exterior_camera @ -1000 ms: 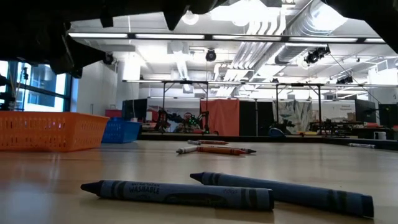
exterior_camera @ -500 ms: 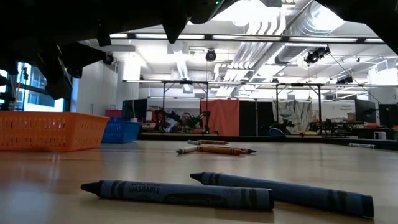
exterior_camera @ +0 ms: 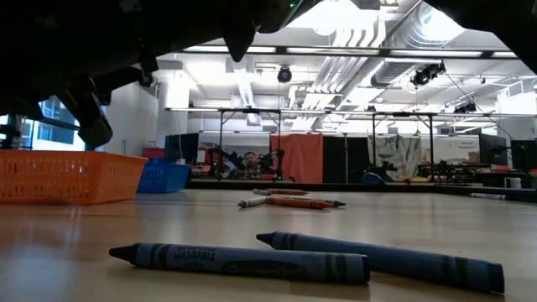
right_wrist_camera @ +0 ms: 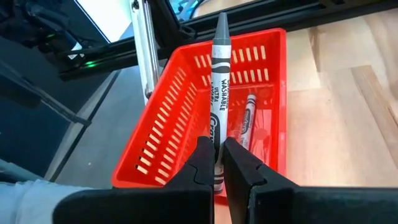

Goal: Sort crayons
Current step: Put the gray crayon into the red bin

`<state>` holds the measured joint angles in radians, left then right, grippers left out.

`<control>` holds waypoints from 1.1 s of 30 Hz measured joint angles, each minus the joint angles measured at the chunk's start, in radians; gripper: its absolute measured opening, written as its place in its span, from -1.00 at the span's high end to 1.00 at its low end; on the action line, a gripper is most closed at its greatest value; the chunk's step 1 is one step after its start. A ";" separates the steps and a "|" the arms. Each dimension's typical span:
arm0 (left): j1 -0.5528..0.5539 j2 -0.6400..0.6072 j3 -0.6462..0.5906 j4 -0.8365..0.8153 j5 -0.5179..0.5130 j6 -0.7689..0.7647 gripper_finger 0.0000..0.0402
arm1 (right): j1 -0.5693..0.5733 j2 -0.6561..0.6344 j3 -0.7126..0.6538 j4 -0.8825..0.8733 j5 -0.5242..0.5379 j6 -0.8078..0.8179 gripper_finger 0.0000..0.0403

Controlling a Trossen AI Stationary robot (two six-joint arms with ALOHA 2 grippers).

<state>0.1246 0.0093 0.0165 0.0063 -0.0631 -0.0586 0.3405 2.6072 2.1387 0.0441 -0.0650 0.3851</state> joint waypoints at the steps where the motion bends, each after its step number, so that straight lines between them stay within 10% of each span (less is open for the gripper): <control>1: 0.000 0.000 0.000 0.000 0.000 0.000 1.00 | 0.000 0.000 0.000 0.000 0.006 0.000 0.99; 22: 0.000 0.000 0.000 0.000 0.000 0.000 1.00 | 0.000 0.000 0.000 0.020 0.024 -0.033 0.48; 33: 0.000 0.000 0.000 0.000 0.000 0.000 1.00 | 0.044 -0.120 0.000 -0.195 0.335 -0.218 0.52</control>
<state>0.1246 0.0093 0.0163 0.0059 -0.0631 -0.0589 0.3841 2.4877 2.1384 -0.1508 0.2700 0.1671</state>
